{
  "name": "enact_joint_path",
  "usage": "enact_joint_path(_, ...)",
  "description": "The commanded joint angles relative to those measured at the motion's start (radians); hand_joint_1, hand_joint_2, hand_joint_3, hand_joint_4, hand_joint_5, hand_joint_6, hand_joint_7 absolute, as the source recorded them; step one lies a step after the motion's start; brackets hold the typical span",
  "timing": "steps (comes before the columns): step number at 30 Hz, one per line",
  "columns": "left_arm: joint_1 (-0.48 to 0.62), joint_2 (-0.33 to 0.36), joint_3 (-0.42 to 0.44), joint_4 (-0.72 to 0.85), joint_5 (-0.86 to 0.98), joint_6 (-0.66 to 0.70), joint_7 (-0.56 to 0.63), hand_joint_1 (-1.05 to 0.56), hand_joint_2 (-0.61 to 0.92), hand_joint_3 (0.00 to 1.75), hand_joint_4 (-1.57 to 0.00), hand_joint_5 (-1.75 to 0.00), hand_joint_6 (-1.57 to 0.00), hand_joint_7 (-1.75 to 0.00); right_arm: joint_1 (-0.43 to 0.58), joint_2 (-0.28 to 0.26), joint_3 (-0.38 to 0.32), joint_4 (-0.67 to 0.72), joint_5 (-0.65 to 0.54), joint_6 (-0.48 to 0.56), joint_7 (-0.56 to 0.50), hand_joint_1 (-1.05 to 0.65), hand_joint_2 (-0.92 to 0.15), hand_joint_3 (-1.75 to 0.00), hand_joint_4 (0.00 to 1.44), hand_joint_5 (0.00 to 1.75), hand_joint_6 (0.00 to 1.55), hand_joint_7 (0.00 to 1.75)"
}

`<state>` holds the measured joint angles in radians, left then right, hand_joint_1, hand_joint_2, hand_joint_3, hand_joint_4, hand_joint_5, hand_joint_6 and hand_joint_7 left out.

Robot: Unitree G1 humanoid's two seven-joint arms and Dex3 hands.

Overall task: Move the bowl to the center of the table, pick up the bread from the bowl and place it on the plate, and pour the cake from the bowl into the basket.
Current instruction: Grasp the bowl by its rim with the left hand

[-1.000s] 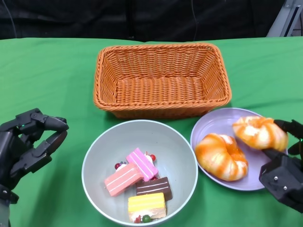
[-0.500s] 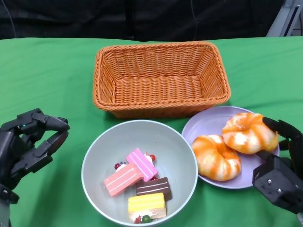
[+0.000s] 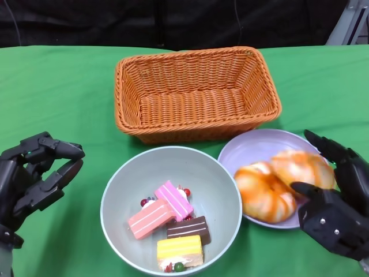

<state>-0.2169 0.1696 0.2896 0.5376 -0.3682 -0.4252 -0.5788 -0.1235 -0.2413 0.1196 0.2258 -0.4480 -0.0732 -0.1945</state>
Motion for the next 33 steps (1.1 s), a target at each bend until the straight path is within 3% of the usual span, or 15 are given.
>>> enact_joint_path(1, -0.001, 0.017, 0.005, 0.015, -0.003, -0.013, -0.009, -0.10, 0.92, 0.33, -0.67, -1.45, -0.87, -0.92, 0.033, -0.031, -0.013, -0.157, 0.040, 0.126, 0.142, -0.65, -0.92, -0.10, 0.00, 0.00, 0.17, 0.00)
enact_joint_path(5, -0.002, 0.017, 0.004, 0.017, -0.003, -0.010, -0.007, -0.10, 0.92, 0.32, -0.68, -1.42, -0.88, -0.89, 0.037, -0.093, -0.017, -0.364, 0.083, 0.340, 0.384, -0.82, -0.92, -0.20, 0.00, 0.00, 0.12, 0.00)
enact_joint_path(7, -0.003, 0.017, 0.004, 0.019, -0.004, -0.013, -0.012, -0.10, 0.92, 0.32, -0.68, -1.42, -0.88, -0.89, 0.033, -0.115, -0.018, -0.433, 0.087, 0.424, 0.453, -0.85, -0.92, -0.22, 0.00, 0.00, 0.11, 0.00)
enact_joint_path(13, 0.003, 0.013, 0.003, 0.008, -0.007, -0.004, -0.009, -0.10, 0.92, 0.33, -0.68, -1.43, -0.88, -0.89, 0.028, -0.146, -0.018, -0.545, 0.085, 0.558, 0.537, -0.93, -0.92, -0.23, 0.01, 0.01, 0.14, 0.01)
enact_joint_path(16, 0.006, 0.015, 0.002, 0.005, -0.003, -0.009, -0.009, -0.09, 0.92, 0.35, -0.68, -1.44, -0.88, -0.88, 0.066, -0.058, -0.061, -0.549, 0.121, 0.459, 0.415, -0.85, -0.92, -0.20, 0.14, 0.07, 0.26, 0.05)
enact_joint_path(17, 0.007, 0.013, 0.002, 0.002, -0.004, -0.006, -0.007, -0.09, 0.92, 0.35, -0.68, -1.44, -0.88, -0.88, 0.081, -0.001, -0.095, -0.524, 0.180, 0.366, 0.364, -0.84, -0.92, -0.20, 0.16, 0.08, 0.27, 0.06)
enact_joint_path(19, 0.006, 0.012, 0.001, 0.002, -0.003, -0.005, -0.005, -0.07, 0.92, 0.36, -0.68, -1.45, -0.89, -0.89, 0.099, 0.082, -0.145, -0.480, 0.290, 0.224, 0.312, -0.63, -0.92, -0.10, 0.31, 0.14, 0.39, 0.08)
enact_joint_path(21, 0.003, 0.013, -0.001, 0.008, -0.003, -0.013, -0.013, -0.09, 0.92, 0.35, -0.68, -1.45, -0.88, -0.89, 0.115, 0.154, -0.187, -0.446, 0.418, 0.093, 0.310, -0.48, -0.92, -0.09, 0.61, 0.27, 0.59, 0.15)
enact_joint_path(23, 0.001, 0.013, -0.001, 0.015, -0.001, -0.019, -0.017, -0.09, 0.92, 0.35, -0.68, -1.46, -0.88, -0.90, 0.131, 0.188, -0.207, -0.441, 0.523, 0.037, 0.341, -0.42, -0.92, -0.09, 0.71, 0.32, 0.65, 0.17)
enact_joint_path(24, 0.000, 0.014, -0.002, 0.018, 0.000, -0.021, -0.017, -0.10, 0.91, 0.34, -0.68, -1.46, -0.88, -0.90, 0.141, 0.199, -0.214, -0.447, 0.578, 0.028, 0.365, -0.30, -0.92, -0.13, 0.79, 0.53, 0.76, 0.26)
enact_joint_path(27, 0.001, 0.019, -0.005, 0.021, 0.001, -0.031, -0.027, -0.10, 0.91, 0.33, -0.68, -1.46, -0.88, -0.89, 0.171, 0.205, -0.223, -0.469, 0.673, 0.009, 0.415, -0.23, -0.92, -0.16, 0.73, 0.92, 0.80, 0.46)
enact_joint_path(29, 0.005, 0.021, -0.006, 0.019, 0.001, -0.037, -0.034, -0.11, 0.92, 0.31, -0.69, -1.43, -0.90, -0.85, 0.191, 0.196, -0.229, -0.463, 0.700, -0.024, 0.445, -0.23, -0.90, -0.18, 0.69, 1.11, 0.76, 0.67)
enact_joint_path(32, 0.012, 0.023, -0.007, 0.007, -0.010, -0.033, -0.053, -0.13, 0.92, 0.28, -0.72, -1.36, -0.92, -0.77, 0.210, 0.188, -0.238, -0.436, 0.697, -0.064, 0.459, -0.17, -0.88, -0.25, 0.68, 1.25, 0.74, 0.84)
enact_joint_path(33, 0.014, 0.022, -0.007, 0.004, -0.011, -0.035, -0.059, -0.15, 0.91, 0.26, -0.73, -1.30, -0.92, -0.70, 0.214, 0.186, -0.239, -0.429, 0.694, -0.073, 0.461, -0.12, -0.79, -0.48, 0.69, 1.31, 0.75, 0.90)
